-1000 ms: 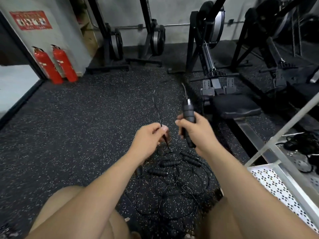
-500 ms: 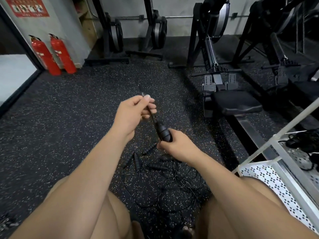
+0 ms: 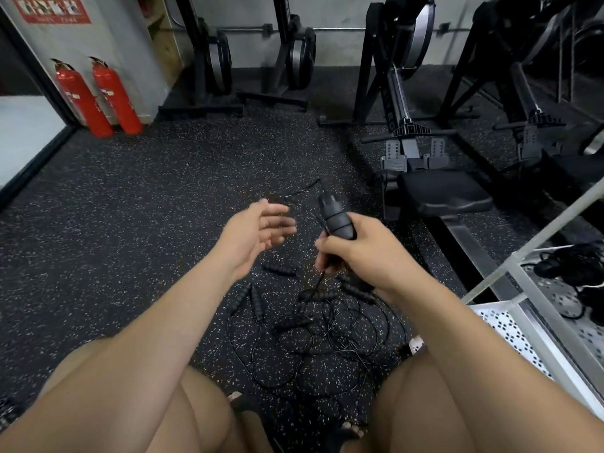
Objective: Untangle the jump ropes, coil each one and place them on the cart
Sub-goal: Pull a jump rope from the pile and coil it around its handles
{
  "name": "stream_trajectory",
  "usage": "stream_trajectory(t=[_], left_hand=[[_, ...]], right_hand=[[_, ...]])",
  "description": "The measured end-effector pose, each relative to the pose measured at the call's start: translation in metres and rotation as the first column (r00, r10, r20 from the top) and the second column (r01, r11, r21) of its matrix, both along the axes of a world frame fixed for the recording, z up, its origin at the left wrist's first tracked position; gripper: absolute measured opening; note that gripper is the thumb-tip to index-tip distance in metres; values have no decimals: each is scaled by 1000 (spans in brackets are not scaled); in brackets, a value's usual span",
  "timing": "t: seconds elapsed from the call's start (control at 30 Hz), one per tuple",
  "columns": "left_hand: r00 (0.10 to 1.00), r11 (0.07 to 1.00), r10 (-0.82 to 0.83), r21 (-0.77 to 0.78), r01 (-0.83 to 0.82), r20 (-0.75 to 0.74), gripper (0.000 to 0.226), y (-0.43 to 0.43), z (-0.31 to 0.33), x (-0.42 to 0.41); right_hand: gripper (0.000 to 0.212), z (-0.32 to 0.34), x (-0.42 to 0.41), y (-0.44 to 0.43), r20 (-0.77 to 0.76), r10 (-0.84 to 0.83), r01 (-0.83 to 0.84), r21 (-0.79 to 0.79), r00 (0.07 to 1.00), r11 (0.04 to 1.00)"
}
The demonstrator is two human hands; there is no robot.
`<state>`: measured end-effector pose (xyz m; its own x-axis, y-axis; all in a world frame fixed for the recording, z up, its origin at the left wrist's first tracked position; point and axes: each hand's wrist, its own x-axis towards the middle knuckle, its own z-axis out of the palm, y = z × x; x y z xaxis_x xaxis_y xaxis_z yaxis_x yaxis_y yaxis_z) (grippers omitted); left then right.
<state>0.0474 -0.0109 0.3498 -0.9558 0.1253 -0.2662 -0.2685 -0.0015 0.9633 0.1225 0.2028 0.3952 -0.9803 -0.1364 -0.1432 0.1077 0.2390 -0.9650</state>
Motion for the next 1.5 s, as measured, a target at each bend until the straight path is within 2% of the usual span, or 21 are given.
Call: stream_trajectory(t=[0.13, 0.27, 0.33, 0.43, 0.53, 0.67, 0.73, 0.9, 1.07, 1.17, 1.27, 1.37, 1.5], left_hand=[[959, 939, -283, -211, 272, -21, 35, 14, -16, 21], [839, 738, -540, -439, 512, 71, 51, 28, -36, 44], [800, 643, -587, -532, 551, 119, 42, 37, -43, 54], [775, 557, -610, -607, 566, 164, 21, 46, -55, 64], [763, 469, -614, -686, 557, 200, 16, 46, -60, 66], [810, 525, -571, -700, 484, 131, 20, 39, -55, 59], [832, 585, -547, -668, 460, 94, 18, 35, -46, 52], [913, 813, -400, -493, 310, -85, 12, 30, -11, 40], [953, 905, -235, -401, 144, -189, 11, 21, 18, 33], [968, 971, -120, -231, 67, -222, 12, 17, 27, 31], [976, 997, -29, -70, 15, -215, 13, 15, 33, 29], [975, 993, 67, 107, -45, -211, 18, 11, 39, 24], [972, 956, 183, 260, -140, -149, 21, 6, 32, 16]], right_hand=[[7, 25, 2, 5, -15, -20, 18, -149, 1000, 989], [7, 38, -1, 5, -7, -63, 57, -341, 998, 938], [7, 42, -3, 4, -5, -73, 64, -421, 997, 905], [8, 46, -10, 6, -9, -123, 100, -525, 992, 845], [11, 45, -16, 11, 22, -197, 168, -621, 980, 765], [18, 37, -24, 19, 71, -225, 208, -704, 972, 679], [26, 31, -27, 23, 95, -235, 237, -675, 967, 699], [36, 7, -26, 26, 128, -150, 192, -436, 980, 879], [32, -19, -24, 12, 133, -61, 76, -113, 989, 991], [29, -28, -19, 1, 144, -1, 0, 10, 990, 1000], [26, -38, -17, -9, 109, -26, 20, 49, 994, 999], [20, -44, -17, -13, 17, -98, 92, 214, 995, 972], [21, -41, -12, -13, 12, -16, 12, 276, 1000, 961]])
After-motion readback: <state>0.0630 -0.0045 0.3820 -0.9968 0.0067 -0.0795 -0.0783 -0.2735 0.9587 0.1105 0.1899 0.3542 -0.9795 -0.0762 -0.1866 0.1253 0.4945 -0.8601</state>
